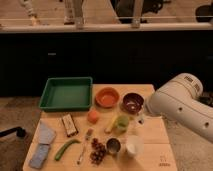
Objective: Wipe purple bowl with brush
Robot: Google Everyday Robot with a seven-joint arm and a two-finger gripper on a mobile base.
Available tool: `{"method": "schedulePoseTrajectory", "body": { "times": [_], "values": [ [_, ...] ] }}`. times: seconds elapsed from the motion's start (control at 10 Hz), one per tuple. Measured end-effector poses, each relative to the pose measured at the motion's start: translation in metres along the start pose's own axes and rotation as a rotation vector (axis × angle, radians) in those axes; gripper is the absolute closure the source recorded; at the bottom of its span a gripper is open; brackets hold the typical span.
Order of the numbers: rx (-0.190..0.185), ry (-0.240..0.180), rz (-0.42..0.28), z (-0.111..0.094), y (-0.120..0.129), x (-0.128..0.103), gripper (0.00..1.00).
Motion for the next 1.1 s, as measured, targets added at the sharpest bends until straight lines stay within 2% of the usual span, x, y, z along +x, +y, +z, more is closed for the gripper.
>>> {"method": "schedulePoseTrajectory", "body": {
  "times": [0.5,1.1],
  "values": [
    [-0.016,0.034,-0.023,-0.015,-0.008,0.027,1.0],
    [-0.019,0.028,-0.077,-0.001,-0.041,0.062,1.0]
  ]
}}
